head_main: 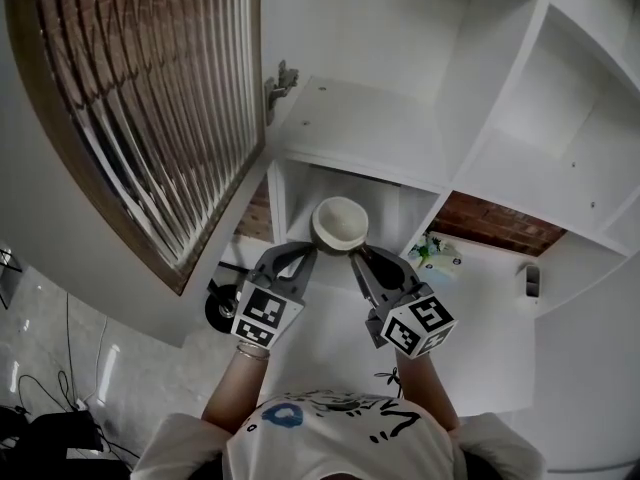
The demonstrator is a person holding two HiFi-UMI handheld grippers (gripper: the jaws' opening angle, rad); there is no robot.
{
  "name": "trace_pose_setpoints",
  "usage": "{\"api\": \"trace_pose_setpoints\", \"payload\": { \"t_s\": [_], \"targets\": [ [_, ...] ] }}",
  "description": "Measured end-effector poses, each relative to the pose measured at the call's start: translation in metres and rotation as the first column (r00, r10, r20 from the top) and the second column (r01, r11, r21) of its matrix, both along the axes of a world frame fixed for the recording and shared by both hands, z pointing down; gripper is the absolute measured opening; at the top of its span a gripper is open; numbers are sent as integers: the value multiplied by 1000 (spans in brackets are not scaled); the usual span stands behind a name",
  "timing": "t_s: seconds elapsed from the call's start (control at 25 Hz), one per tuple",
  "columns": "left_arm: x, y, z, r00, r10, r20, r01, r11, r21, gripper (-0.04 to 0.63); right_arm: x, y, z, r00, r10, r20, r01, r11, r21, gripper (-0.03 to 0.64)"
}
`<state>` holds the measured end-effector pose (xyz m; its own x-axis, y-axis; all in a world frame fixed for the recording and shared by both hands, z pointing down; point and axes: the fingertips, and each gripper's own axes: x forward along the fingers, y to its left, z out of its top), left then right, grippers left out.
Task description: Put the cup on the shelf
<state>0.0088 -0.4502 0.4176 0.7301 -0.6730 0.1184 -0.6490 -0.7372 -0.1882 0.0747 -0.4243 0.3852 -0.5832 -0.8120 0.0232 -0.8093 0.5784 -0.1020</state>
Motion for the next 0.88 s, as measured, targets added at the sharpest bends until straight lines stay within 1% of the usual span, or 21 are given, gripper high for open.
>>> {"api": "trace_pose_setpoints", "payload": {
  "t_s": [0.2,0.4,0.52,0.68,0.88],
  "targets": [
    [-3,-7,2,1000,-7,-20,6,1000,-15,15,6,-31,3,996,73,-42,-74,997,-7,61],
    [-3,-12,0,1000,2,-27,-3,1000,-24,15,3,-64,13,985,106,-133,-109,994,-17,61],
    [-2,-12,0,999,15,-35,-16,999,-35,15,7,-85,22,979,129,-159,-140,988,-64,61],
    [-2,-12,3,999,15,-50,-18,998,-53,15,9,-112,38,969,156,-193,-186,972,-145,61],
    [-4,-12,3,998,12,-64,-16,998,-66,15,7,-142,53,965,143,-219,-189,960,-205,61]
  ]
}}
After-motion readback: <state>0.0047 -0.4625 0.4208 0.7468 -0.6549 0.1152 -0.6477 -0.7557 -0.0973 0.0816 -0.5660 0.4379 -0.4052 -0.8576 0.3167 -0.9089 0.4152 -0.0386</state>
